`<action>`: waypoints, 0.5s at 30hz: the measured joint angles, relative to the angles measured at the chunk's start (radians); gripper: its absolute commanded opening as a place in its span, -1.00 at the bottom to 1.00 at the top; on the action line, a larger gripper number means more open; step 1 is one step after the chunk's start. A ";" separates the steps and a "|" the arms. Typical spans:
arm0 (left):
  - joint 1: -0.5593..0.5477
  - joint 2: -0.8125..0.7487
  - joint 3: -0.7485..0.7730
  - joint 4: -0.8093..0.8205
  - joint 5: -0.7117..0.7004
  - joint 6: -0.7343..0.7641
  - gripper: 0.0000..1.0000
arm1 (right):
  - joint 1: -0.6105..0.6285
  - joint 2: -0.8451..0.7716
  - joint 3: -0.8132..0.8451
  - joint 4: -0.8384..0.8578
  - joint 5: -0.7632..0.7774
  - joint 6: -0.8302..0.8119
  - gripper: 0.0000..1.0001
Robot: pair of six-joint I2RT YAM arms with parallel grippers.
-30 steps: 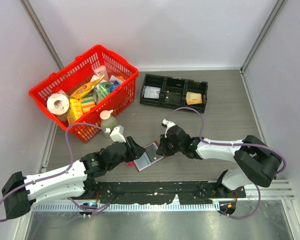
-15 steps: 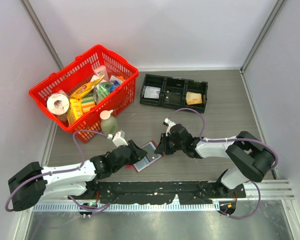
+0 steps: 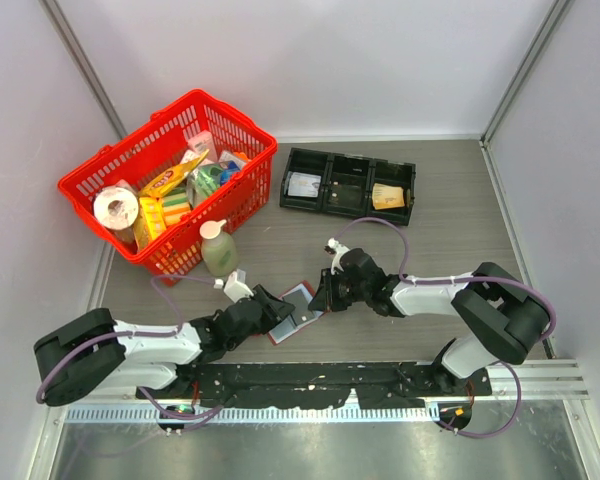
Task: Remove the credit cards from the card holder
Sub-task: Remove the credit card from the card holder.
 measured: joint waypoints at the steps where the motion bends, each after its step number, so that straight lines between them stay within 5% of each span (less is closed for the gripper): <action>1: 0.000 0.012 -0.007 0.027 0.001 -0.008 -0.14 | 0.000 0.000 0.000 -0.001 -0.003 0.000 -0.71; 15: 0.000 0.121 -0.031 0.206 0.027 -0.060 -0.14 | 0.000 0.006 0.000 0.001 -0.027 0.004 -0.73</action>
